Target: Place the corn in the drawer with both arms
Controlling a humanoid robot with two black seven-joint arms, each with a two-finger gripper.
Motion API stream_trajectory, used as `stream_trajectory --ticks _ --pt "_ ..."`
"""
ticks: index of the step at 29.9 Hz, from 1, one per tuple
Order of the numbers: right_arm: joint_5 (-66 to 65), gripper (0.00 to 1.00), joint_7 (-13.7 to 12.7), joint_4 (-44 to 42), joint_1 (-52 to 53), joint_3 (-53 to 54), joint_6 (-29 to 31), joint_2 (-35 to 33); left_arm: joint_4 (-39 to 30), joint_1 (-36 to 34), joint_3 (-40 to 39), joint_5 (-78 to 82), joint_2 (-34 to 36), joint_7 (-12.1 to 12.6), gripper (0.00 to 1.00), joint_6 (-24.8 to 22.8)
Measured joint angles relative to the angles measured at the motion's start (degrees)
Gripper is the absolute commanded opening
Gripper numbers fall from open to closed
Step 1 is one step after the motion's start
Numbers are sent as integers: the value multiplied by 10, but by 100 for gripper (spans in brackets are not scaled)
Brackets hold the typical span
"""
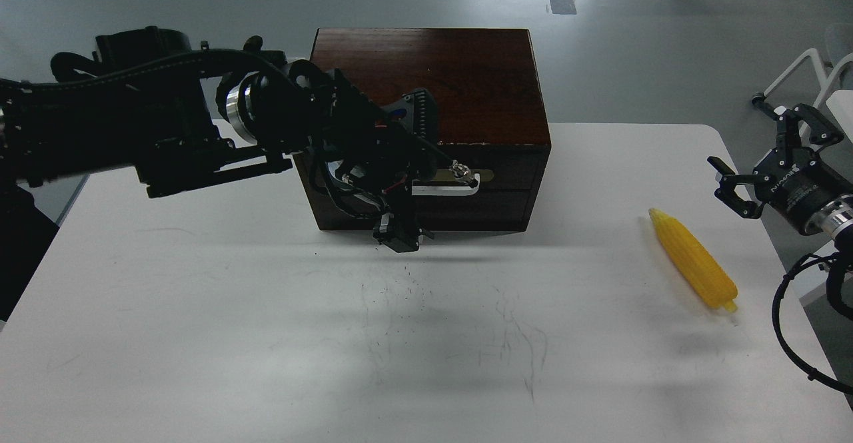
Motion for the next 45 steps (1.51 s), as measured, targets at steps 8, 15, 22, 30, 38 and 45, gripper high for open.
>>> stream_trajectory --ticks 8,15,22,30,38,45 --pt "0 100 0 -1 -1 0 0 0 15 5 9 0 -14 0 99 0" --pt "0 100 1 -1 -1 1 0 0 19 6 10 0 -16 0 99 0" --pt "0 100 1 -1 -2 1 0 0 24 7 10 0 -19 0 99 0" --pt "0 100 1 -1 -3 1 0 0 26 8 11 0 -24 0 99 0" --pt "0 100 1 -1 -3 2 0 -1 36 9 23 0 -27 0 99 0" --pt "0 100 1 -1 -3 3 0 -1 36 14 23 0 -27 0 99 0"
